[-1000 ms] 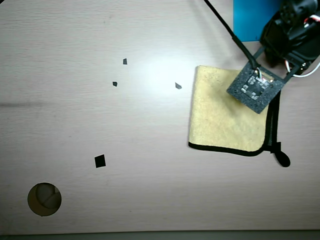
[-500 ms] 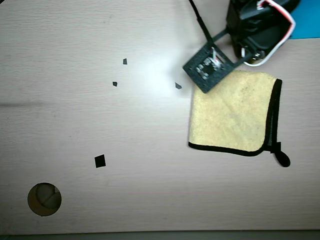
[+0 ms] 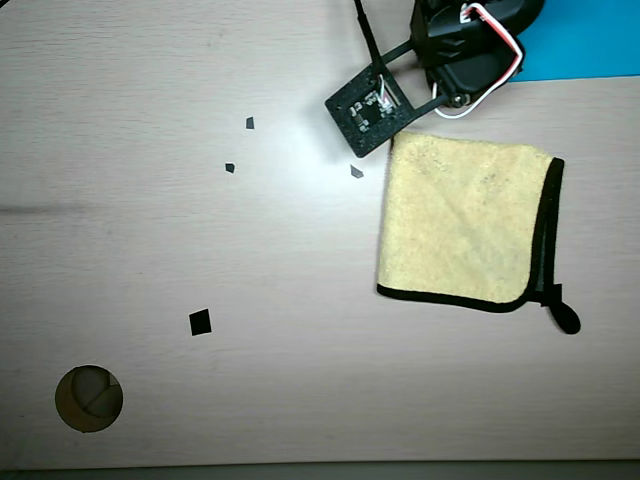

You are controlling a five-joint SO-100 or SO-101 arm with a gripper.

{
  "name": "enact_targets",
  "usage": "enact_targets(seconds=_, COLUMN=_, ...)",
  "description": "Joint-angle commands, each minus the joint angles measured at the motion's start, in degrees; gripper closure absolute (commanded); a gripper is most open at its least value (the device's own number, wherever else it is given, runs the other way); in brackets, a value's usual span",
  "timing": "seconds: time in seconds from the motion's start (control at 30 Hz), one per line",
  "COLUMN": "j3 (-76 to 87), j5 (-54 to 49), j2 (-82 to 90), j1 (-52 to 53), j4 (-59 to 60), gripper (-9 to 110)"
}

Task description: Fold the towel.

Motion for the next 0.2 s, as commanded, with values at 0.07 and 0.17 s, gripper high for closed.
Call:
enact_targets(seconds=0.07, j3=-1.8, j5=-2.1, j2=1.8, j1=1.3, j4=0.4, gripper=101)
enact_targets(seconds=0.17, j3=-2.3, j5=-2.4, j2=1.1, j1=1.9, j4=0.4, gripper=101)
